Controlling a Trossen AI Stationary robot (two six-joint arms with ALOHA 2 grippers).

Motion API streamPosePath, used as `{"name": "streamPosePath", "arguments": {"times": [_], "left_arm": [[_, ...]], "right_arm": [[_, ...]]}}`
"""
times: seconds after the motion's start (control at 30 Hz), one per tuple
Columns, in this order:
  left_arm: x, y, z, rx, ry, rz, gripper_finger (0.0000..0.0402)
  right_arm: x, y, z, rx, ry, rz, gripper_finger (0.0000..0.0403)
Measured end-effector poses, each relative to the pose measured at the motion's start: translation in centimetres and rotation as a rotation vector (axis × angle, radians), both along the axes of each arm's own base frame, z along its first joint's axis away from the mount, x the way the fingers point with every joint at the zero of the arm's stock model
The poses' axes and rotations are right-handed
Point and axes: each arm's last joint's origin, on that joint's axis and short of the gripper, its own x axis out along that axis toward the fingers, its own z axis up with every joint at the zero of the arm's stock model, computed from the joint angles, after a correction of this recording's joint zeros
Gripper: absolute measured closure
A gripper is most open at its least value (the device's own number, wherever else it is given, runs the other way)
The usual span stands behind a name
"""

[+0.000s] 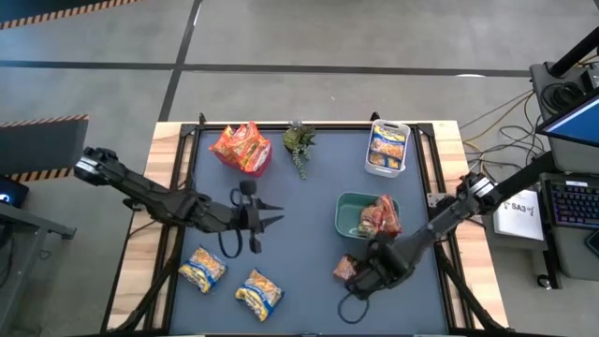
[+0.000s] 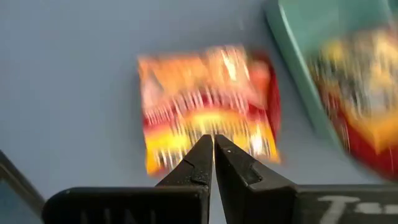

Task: Sort Maruchan noodles
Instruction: Put the red noodle pack into the green bin

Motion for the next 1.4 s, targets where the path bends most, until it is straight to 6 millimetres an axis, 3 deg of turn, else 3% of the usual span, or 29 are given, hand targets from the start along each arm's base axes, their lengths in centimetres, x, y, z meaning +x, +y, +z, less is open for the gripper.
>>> {"name": "streamPosePath", "arguments": {"times": [0.23, 0.5, 0.67, 0.8, 0.93, 1.1, 1.23, 1.4], "left_arm": [[2.2, -1.6, 0.2, 0.026, 0.124, -0.044, 0.0333], [2.9, -2.5, -0.1, 0.05, 0.158, -0.065, 0.0333], [2.8, -2.4, 0.2, 0.049, 0.15, -0.065, 0.0333], [2.8, -2.4, 0.1, 0.054, 0.154, -0.066, 0.0333], [2.8, -2.4, 0.1, 0.053, 0.155, -0.066, 0.0333], [2.7, -2.5, -0.3, -0.007, 0.176, -0.085, 0.0333], [2.9, -3.0, -1.9, -0.15, 0.228, -0.128, 0.0333], [4.0, -4.5, -5.9, -0.197, 0.24, -0.167, 0.0333]], "right_arm": [[-4.2, 2.0, -1.6, 0.009, 0.062, -0.193, 0.0394], [-6.2, 1.4, -5.7, -0.086, 0.144, -0.278, 0.0394], [-5.6, 0.6, -7.0, -0.066, 0.122, -0.247, 0.0394], [-3.6, 0.6, -7.5, 0.007, -0.026, -0.183, 0.0394], [-1.5, 0.3, -6.6, -0.016, -0.192, -0.113, 0.0394], [-0.8, -0.2, -5.4, -0.053, -0.179, -0.079, 0.0394], [-0.6, 0.2, -4.8, 0.018, -0.158, -0.096, 0.0394], [-0.8, 0.8, -4.6, 0.163, -0.074, -0.143, 0.0394]]}}
